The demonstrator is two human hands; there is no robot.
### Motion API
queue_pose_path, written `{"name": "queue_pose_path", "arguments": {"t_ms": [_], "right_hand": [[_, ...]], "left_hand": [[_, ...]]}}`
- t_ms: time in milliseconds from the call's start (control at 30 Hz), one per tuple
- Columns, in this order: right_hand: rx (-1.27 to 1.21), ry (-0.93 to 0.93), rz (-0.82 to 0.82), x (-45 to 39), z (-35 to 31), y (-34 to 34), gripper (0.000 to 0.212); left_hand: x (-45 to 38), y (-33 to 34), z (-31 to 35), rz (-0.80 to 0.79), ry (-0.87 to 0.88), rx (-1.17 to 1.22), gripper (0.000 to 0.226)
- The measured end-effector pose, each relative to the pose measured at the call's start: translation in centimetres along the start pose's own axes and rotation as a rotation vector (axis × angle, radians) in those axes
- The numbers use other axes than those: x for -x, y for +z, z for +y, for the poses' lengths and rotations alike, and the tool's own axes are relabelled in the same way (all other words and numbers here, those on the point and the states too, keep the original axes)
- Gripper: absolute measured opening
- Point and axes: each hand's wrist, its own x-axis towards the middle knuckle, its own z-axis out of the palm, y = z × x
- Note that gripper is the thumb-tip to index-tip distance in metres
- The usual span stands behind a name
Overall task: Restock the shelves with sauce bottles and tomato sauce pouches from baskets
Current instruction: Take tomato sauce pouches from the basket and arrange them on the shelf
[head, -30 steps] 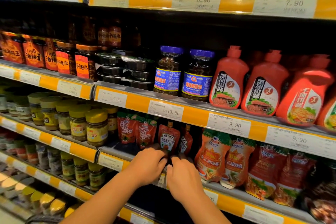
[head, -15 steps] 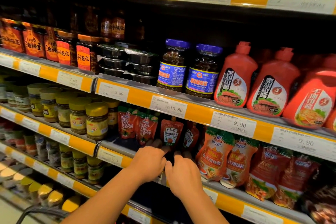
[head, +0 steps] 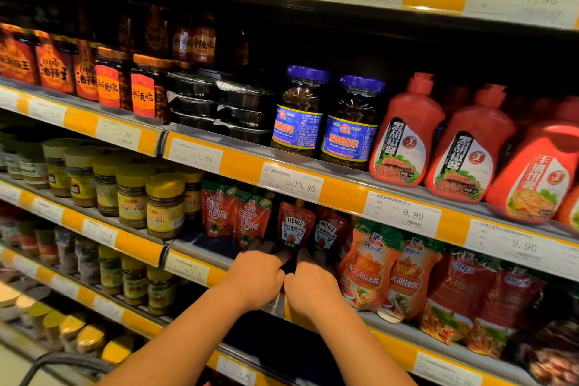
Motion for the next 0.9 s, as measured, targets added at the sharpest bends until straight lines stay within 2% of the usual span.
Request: {"name": "queue_pose_path", "arguments": {"t_ms": [233,333,400,500,600,733,900], "right_hand": [[-0.020,0.007,-0.026,-1.2,0.1,-0.7,0.062],[0.000,-0.023,-0.042,-0.8,0.1,-0.8,0.065],[-0.010,-0.072,-0.015,-0.1,0.0,-1.0,0.058],[-0.034,-0.131,0.030,1.5,0.1,-1.3,0.049],[-0.035,-0.192,0.117,3.6,0.7,-1.6,0.053],[-0.108,-0.285,0.228,6.3,1.1,-1.2,0.042],[-0.183,-0.433,0.254,8.1,0.0,1.0,0.030]], "left_hand": [[-0.5,0.1,-0.2,-0.061,-0.028,0.029,0.065],[-0.5,-0.3,0.0,-0.079,-0.031,0.048,0.064],[-0.3,-0.5,-0.2,-0.059,-0.035,0.088,0.060],[0.4,-1.0,-0.3,0.026,-0.020,0.166,0.044],[2.0,-1.8,-0.2,0.154,-0.010,0.196,0.029],[4.8,-1.5,-1.1,0.318,0.030,0.338,0.034],[10.5,-0.1,-3.2,0.395,-0.039,0.504,0.028]]}}
